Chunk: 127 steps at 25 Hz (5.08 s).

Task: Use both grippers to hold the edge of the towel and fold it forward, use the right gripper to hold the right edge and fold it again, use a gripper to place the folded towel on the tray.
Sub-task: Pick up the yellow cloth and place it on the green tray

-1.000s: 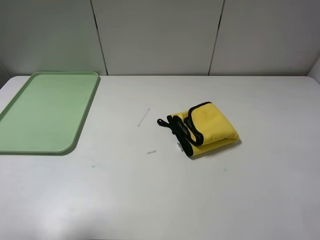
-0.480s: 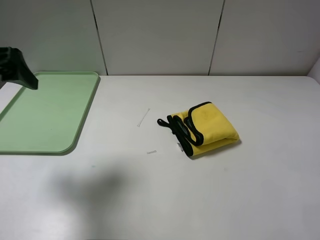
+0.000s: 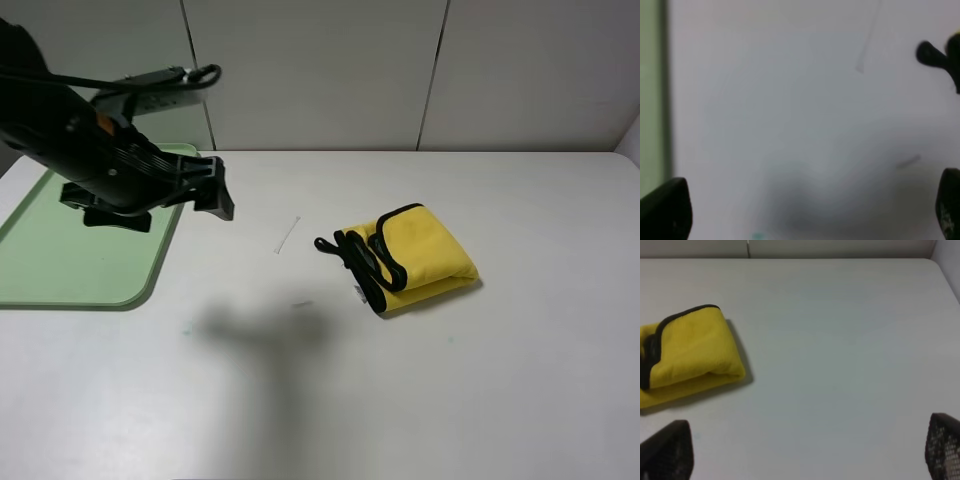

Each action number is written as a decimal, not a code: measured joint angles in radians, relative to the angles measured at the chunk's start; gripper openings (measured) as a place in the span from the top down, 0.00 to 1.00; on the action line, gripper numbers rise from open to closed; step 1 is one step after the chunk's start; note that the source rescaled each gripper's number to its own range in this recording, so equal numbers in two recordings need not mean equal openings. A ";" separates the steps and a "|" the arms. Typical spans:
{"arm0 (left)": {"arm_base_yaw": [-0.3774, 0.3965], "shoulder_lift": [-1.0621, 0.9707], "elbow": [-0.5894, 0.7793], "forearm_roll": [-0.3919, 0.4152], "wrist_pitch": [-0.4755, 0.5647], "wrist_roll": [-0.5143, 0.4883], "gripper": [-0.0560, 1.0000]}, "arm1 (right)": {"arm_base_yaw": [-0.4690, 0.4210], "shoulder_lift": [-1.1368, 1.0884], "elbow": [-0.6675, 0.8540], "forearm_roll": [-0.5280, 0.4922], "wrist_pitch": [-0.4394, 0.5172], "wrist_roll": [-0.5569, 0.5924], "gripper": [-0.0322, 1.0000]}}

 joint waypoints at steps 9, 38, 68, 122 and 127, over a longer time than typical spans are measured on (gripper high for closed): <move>-0.168 0.236 -0.191 -0.002 -0.035 -0.095 0.02 | 0.000 0.000 0.000 0.000 0.000 0.000 0.00; -0.303 0.656 -0.511 -0.018 -0.145 -0.271 0.02 | 0.000 0.000 0.000 0.000 0.000 0.000 0.00; -0.303 0.728 -0.520 -0.021 -0.276 -0.294 0.64 | 0.000 0.000 0.000 0.000 0.000 0.000 0.00; 0.132 0.488 -0.517 0.129 0.246 0.070 0.86 | 0.000 0.000 0.000 0.000 0.000 0.000 0.00; 0.216 0.488 -0.517 0.151 0.251 0.071 0.86 | 0.000 0.000 0.000 0.000 0.000 0.000 0.00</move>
